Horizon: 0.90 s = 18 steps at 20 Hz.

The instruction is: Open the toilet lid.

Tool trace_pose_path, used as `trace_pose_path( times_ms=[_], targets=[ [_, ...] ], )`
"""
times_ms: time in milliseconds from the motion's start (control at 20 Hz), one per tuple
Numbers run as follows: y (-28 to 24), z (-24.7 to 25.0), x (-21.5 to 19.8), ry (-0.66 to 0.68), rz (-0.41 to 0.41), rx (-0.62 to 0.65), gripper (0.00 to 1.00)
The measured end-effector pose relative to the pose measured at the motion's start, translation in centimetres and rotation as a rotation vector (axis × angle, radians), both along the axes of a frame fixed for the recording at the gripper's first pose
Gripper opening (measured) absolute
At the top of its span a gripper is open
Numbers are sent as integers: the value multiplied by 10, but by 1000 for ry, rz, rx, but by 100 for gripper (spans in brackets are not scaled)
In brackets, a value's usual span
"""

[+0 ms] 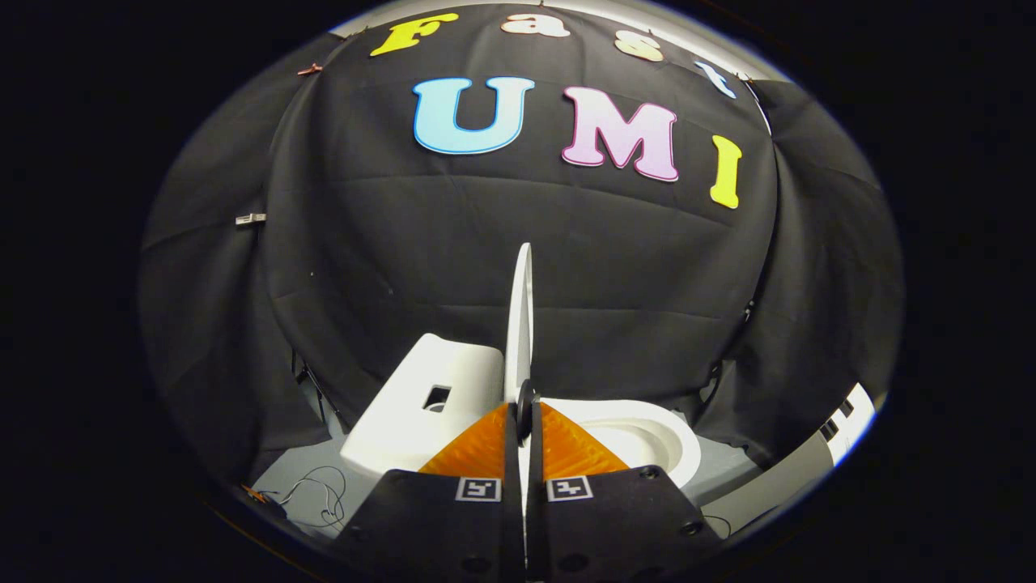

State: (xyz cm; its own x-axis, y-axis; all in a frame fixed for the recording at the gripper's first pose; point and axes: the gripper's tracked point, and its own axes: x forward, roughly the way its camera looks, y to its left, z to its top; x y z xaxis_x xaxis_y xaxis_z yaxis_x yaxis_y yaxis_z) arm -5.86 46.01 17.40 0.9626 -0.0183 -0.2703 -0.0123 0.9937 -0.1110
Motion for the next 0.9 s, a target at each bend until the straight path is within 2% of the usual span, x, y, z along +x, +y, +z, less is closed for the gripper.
trace_pose_path(
  times_ms=[250,500,900],
  targets=[
    [22,-7,-1,-22,-31,-52,6],
    [49,-17,-4,-28,-4,-86,7],
    [58,-30,-4,3,-13,-94,7]
  ],
)
